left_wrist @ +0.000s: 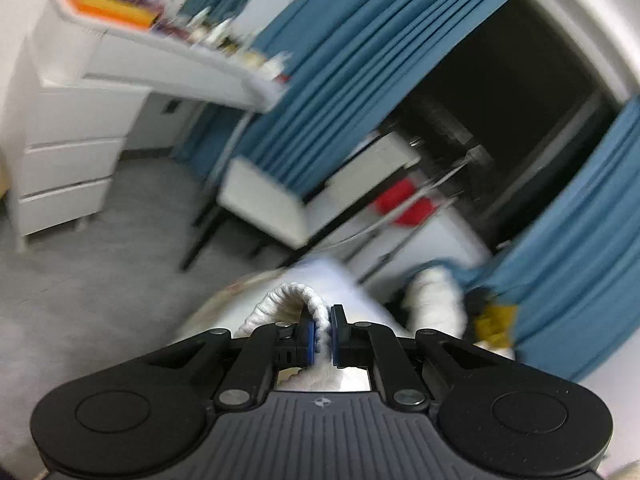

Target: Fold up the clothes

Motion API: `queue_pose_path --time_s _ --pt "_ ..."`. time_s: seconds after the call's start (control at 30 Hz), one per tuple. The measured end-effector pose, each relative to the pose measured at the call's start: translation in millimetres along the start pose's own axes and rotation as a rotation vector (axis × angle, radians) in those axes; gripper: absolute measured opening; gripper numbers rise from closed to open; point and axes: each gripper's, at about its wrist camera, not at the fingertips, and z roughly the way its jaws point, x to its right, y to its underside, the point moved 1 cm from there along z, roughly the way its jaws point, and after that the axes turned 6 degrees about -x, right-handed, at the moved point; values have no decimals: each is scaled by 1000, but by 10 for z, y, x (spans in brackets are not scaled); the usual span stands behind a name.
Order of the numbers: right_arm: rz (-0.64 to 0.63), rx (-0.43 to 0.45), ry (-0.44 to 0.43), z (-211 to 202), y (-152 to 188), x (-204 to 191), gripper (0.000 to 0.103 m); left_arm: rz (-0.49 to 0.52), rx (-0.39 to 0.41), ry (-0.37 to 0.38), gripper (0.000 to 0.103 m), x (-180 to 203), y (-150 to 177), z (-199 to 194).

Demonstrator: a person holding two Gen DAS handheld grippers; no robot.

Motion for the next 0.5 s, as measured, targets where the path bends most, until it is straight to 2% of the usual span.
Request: queue_pose_path --time_s 0.1,0.23,0.33,0.4,0.43,0.5 --pt "-4 -4 14 41 9 10 14 2 -68 -99 8 -215 85 469" --pt "3 -3 18 82 16 33 14 22 -56 -113 10 -288 162 643" --pt "11 -2 17 107 18 52 14 82 -49 -129 18 -162 179 458" --pt "12 -3 16 102 19 46 14 123 -46 -148 31 -50 187 283" --pt "16 -6 12 97 19 50 14 143 -44 -157 42 5 190 196" --pt "37 -17 -4 82 20 72 14 200 -20 -166 44 153 224 -50"
